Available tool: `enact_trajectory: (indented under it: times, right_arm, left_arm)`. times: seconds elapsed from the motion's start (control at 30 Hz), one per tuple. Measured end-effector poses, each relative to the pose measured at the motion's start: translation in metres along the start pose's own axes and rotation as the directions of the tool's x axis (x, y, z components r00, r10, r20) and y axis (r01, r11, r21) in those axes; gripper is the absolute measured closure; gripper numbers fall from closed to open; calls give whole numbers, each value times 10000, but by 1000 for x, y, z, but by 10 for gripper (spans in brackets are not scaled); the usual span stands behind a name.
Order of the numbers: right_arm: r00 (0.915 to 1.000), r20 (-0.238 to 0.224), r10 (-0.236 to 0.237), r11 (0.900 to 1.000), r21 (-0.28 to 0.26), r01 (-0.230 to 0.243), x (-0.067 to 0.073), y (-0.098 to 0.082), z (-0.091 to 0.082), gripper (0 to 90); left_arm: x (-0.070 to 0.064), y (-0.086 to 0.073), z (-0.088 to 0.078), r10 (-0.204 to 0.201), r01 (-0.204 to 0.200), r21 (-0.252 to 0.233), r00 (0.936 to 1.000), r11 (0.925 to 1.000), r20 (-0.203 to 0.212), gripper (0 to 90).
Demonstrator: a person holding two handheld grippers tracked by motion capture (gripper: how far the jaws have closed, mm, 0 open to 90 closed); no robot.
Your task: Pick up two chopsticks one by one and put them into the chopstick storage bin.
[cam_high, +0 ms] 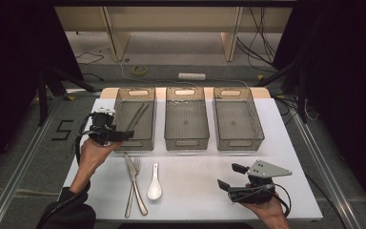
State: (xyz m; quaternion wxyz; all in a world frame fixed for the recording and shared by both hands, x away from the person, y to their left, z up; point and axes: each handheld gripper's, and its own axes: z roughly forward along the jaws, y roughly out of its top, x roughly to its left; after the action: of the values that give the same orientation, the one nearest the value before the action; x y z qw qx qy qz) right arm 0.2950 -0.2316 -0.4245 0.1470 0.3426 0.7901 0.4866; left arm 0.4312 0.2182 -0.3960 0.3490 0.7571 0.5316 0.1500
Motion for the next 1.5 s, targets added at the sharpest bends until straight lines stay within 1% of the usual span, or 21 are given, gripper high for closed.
enact_trajectory:
  times: [0.03, 0.17, 0.23, 0.37, 0.47, 0.57, 0.67, 0.77, 0.83, 0.97, 1.1, 1.3, 1.4, 1.43, 1.5]
  right_arm:
    - [10000, -4, 3, 10000, 9, -3, 0, 0, 0, 245]
    - [10000, -15, -47, 10000, 20, 47, 1, 0, 1, 245]
    - [10000, -25, -59, 10000, 29, 59, 1, 0, 2, 245]
    - [10000, -5, -39, 10000, 30, 39, 1, 0, 1, 245]
    - [10000, 4, -34, 10000, 30, 34, 0, 0, 1, 245]
    - [10000, 12, -49, 10000, 26, 49, 1, 0, 1, 245]
    - [10000, 27, -46, 10000, 1, 46, 0, 0, 1, 245]
    - [10000, 39, -44, 10000, -37, 44, 0, 0, 1, 245]
    - [10000, 35, -49, 10000, -54, 49, 0, -1, 1, 245]
    - [10000, 64, -27, 10000, -51, 28, 0, -1, 0, 245]
    - [10000, 74, -16, 10000, -70, 17, -2, -2, -1, 245]
    - [10000, 79, 39, 10000, -67, -38, -2, -3, -1, 244]
    - [10000, 69, 49, 10000, -73, -49, -2, -3, -1, 243]
    - [10000, 82, 45, 10000, -65, -45, -2, -3, -1, 243]
    - [10000, 66, 58, 9999, -85, -57, -2, -3, -1, 242]
  left_arm:
    - [-2, -2, -1, 1, -1, 21, 10000, 10000, 10, 206]
    - [-13, -13, -5, 251, -250, 237, 9997, 9994, -28, 201]
    - [-18, -16, -6, 370, -370, 228, 9993, 9991, 16, 200]
    - [-28, -20, -9, 515, -520, 235, 9985, 9984, 203, 197]
    - [-35, -23, -11, 532, -543, 245, 9976, 9982, 446, 197]
    - [-42, -25, -14, 692, -708, 273, 9960, 9971, 563, 196]
    - [-48, -28, -16, 762, -778, 225, 9948, 9967, 674, 193]
    - [-53, -31, -17, 760, -782, 200, 9929, 9967, 913, 192]
    - [-56, -33, -17, 848, -873, 220, 9917, 9959, 963, 193]
    - [-62, -37, -15, 881, -929, 358, 9891, 9950, 1181, 193]
    - [-69, -42, -11, 958, -1054, 649, 9860, 9923, 1365, 193]
    - [-77, -47, -5, 928, -1102, 1008, 9822, 9888, 1633, 189]
    - [-80, -50, -1, 965, -1177, 1220, 9811, 9855, 1675, 173]
    - [-81, -50, 0, 973, -1182, 1243, 9819, 9852, 1627, 167]
    - [-82, -52, 1, 961, -1186, 1307, 9813, 9843, 1666, 164]
